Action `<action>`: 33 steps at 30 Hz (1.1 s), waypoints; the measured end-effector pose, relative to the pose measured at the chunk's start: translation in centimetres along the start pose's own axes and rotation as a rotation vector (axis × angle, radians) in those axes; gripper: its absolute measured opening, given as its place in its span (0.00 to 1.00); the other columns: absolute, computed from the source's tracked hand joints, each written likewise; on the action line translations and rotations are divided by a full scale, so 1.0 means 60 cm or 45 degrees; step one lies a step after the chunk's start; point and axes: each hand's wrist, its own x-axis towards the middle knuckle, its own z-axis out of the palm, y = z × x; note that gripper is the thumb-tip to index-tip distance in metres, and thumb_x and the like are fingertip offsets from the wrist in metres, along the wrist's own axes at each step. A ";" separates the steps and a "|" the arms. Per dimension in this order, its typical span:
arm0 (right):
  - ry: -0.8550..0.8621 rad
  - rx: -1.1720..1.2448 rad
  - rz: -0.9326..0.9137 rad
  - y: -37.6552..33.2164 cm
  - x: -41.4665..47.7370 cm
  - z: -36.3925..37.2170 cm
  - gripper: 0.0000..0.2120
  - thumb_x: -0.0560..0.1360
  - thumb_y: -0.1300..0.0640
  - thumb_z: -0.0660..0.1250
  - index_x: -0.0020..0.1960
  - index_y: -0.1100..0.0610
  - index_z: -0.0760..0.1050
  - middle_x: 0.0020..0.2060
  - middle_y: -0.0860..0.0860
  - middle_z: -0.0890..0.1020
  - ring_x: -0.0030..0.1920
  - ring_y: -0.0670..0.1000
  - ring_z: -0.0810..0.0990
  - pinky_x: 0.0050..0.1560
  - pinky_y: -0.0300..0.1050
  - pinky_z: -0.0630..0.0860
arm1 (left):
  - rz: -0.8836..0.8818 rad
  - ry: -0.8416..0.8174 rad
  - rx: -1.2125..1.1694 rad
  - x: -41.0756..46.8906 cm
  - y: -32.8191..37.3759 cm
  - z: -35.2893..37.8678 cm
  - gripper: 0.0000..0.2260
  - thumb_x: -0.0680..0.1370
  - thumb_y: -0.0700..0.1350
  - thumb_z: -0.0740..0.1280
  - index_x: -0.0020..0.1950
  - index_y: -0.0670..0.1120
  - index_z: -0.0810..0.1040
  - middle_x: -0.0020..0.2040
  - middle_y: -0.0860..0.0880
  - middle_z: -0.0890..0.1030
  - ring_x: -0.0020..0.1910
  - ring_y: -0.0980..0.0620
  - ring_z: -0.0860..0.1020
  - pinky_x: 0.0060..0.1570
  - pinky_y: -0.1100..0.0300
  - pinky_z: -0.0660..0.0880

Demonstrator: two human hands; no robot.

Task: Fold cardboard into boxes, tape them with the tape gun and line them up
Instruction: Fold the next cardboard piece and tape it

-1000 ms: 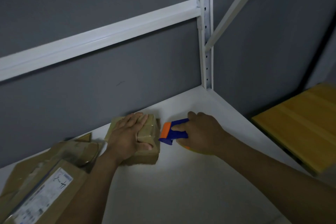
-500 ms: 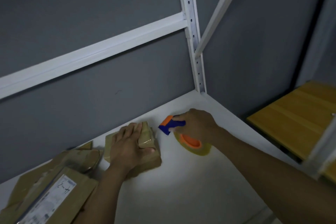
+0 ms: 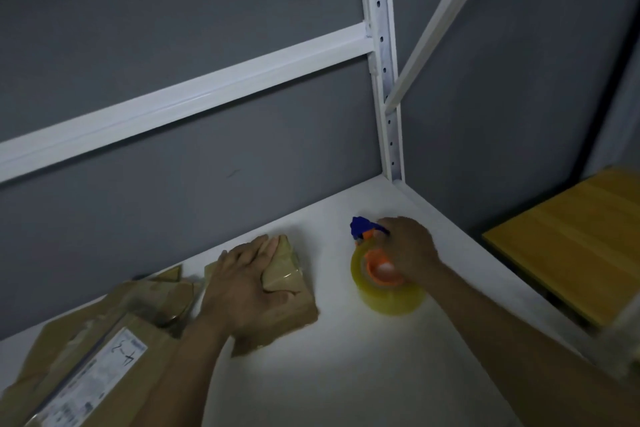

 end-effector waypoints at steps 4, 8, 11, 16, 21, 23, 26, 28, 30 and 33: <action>0.018 0.348 -0.172 -0.095 -0.040 0.050 0.15 0.81 0.52 0.58 0.66 0.54 0.72 0.52 0.51 0.81 0.47 0.50 0.79 0.48 0.44 0.79 | 0.031 0.033 -0.012 -0.003 -0.004 0.003 0.46 0.63 0.76 0.49 0.76 0.60 0.38 0.79 0.57 0.49 0.77 0.52 0.53 0.76 0.50 0.48; -0.676 1.214 0.476 -0.146 -0.026 0.084 0.22 0.81 0.51 0.60 0.72 0.58 0.63 0.52 0.57 0.80 0.48 0.53 0.81 0.50 0.47 0.80 | 0.034 0.039 0.032 -0.004 -0.006 0.003 0.43 0.64 0.75 0.49 0.71 0.63 0.31 0.79 0.57 0.48 0.76 0.52 0.54 0.75 0.50 0.50; -0.582 1.665 0.602 -0.137 -0.010 0.097 0.22 0.76 0.65 0.66 0.69 0.58 0.67 0.41 0.56 0.78 0.38 0.50 0.76 0.44 0.44 0.77 | 0.036 0.030 -0.003 -0.005 -0.005 0.000 0.42 0.64 0.75 0.49 0.70 0.64 0.31 0.79 0.57 0.47 0.76 0.52 0.53 0.75 0.50 0.49; -0.421 1.194 0.407 -0.154 -0.020 0.118 0.13 0.76 0.62 0.66 0.58 0.51 0.70 0.41 0.55 0.78 0.37 0.51 0.75 0.39 0.43 0.74 | 0.026 0.036 0.013 -0.006 0.000 -0.004 0.44 0.63 0.75 0.47 0.73 0.63 0.32 0.79 0.59 0.45 0.76 0.53 0.50 0.75 0.51 0.47; -0.174 0.805 -0.026 -0.148 -0.049 0.127 0.20 0.79 0.53 0.62 0.71 0.53 0.67 0.65 0.52 0.74 0.64 0.52 0.74 0.58 0.40 0.70 | 0.027 0.043 -0.031 -0.007 -0.002 -0.003 0.41 0.64 0.75 0.48 0.68 0.65 0.28 0.79 0.59 0.45 0.76 0.54 0.50 0.75 0.52 0.47; -0.303 0.923 -0.141 -0.151 -0.066 0.122 0.24 0.81 0.46 0.56 0.76 0.47 0.59 0.72 0.44 0.65 0.71 0.47 0.65 0.63 0.36 0.66 | 0.022 0.048 -0.038 -0.004 -0.002 -0.001 0.43 0.63 0.75 0.48 0.72 0.64 0.32 0.79 0.59 0.45 0.76 0.54 0.50 0.75 0.52 0.47; -0.612 1.096 -0.163 -0.158 -0.088 0.126 0.25 0.81 0.41 0.49 0.77 0.42 0.51 0.73 0.39 0.58 0.71 0.40 0.59 0.57 0.24 0.62 | 0.007 0.039 -0.052 -0.002 -0.001 -0.001 0.48 0.61 0.75 0.47 0.77 0.58 0.37 0.79 0.58 0.45 0.77 0.54 0.49 0.75 0.53 0.47; -0.622 1.158 -0.141 -0.151 -0.090 0.130 0.25 0.81 0.42 0.50 0.76 0.45 0.53 0.74 0.41 0.58 0.69 0.36 0.57 0.56 0.20 0.58 | 0.004 0.031 -0.081 -0.003 0.003 -0.005 0.50 0.61 0.75 0.49 0.78 0.55 0.38 0.79 0.57 0.46 0.77 0.54 0.50 0.76 0.52 0.47; -0.666 1.143 -0.101 -0.142 -0.090 0.130 0.28 0.79 0.38 0.51 0.76 0.46 0.53 0.75 0.45 0.58 0.72 0.40 0.57 0.64 0.28 0.58 | -0.004 0.018 -0.129 -0.004 0.006 -0.008 0.51 0.64 0.73 0.55 0.79 0.52 0.39 0.79 0.55 0.50 0.76 0.53 0.51 0.76 0.53 0.47; -0.857 1.060 0.085 -0.133 -0.088 0.119 0.36 0.73 0.31 0.51 0.76 0.47 0.56 0.75 0.49 0.60 0.75 0.50 0.59 0.73 0.45 0.56 | -0.017 0.018 -0.143 -0.006 0.009 -0.012 0.50 0.68 0.70 0.62 0.79 0.50 0.38 0.79 0.54 0.49 0.77 0.53 0.50 0.76 0.53 0.44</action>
